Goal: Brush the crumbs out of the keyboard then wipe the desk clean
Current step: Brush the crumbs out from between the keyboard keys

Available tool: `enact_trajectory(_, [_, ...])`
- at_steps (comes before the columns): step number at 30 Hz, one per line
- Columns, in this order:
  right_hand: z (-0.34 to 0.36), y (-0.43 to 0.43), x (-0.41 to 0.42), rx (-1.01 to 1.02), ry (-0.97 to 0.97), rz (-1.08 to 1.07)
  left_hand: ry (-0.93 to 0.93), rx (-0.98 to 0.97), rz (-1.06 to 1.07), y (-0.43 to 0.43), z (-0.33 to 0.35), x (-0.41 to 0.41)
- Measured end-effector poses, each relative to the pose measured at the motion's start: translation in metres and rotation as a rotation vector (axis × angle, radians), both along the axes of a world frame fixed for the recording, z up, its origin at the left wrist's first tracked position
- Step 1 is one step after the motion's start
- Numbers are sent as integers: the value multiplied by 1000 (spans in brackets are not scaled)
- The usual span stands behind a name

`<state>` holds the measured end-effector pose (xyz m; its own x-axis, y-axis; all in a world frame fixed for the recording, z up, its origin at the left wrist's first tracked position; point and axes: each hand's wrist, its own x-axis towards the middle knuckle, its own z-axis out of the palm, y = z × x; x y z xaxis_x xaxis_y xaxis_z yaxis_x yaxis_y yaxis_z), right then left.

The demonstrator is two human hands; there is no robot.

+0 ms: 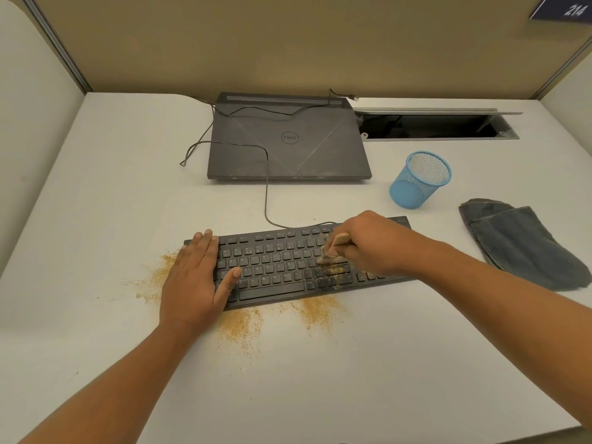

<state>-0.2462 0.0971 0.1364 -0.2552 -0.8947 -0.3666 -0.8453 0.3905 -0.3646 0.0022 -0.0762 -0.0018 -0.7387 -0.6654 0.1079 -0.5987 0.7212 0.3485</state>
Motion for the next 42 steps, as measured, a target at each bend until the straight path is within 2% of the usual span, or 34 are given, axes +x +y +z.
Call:
enact_trajectory(5, [-10, 22, -7, 28, 29, -60, 4, -4, 3, 1, 1, 0])
enact_trajectory(8, [-9, 29, -6, -149, 13, -168, 2, -7, 2, 1, 1, 0])
enact_trajectory(13, [-25, 36, 1, -142, 110, -230, -3, -6, 6, 1, 1, 0])
enact_trajectory(16, [-28, 40, 7, -305, 30, -335, -5, -12, 6, 1, 0, 1])
enact_trajectory(22, [-18, 46, 10, -173, 24, -202, -14, -18, 16, 2, 0, 0])
enact_trajectory(26, [-12, 51, 8, -229, -108, -178, -14, -22, 21, 3, 1, -1])
enact_trajectory(29, [-19, 54, 6, -151, -28, -100, -18, -23, 33, 3, 0, -1])
enact_trajectory(32, [-22, 59, -5, -233, 48, -138, -16, -22, 38, 3, -1, -2])
enact_trajectory(34, [-26, 63, -3, -307, 4, -190, -20, -21, 43, 5, 1, -2])
enact_trajectory(39, [-38, 71, 10, -318, -157, -296, -21, -24, 45, 5, 1, -1])
enact_trajectory(42, [-40, 67, 12, -382, -145, -360, -12, -12, 34, 3, -1, 0])
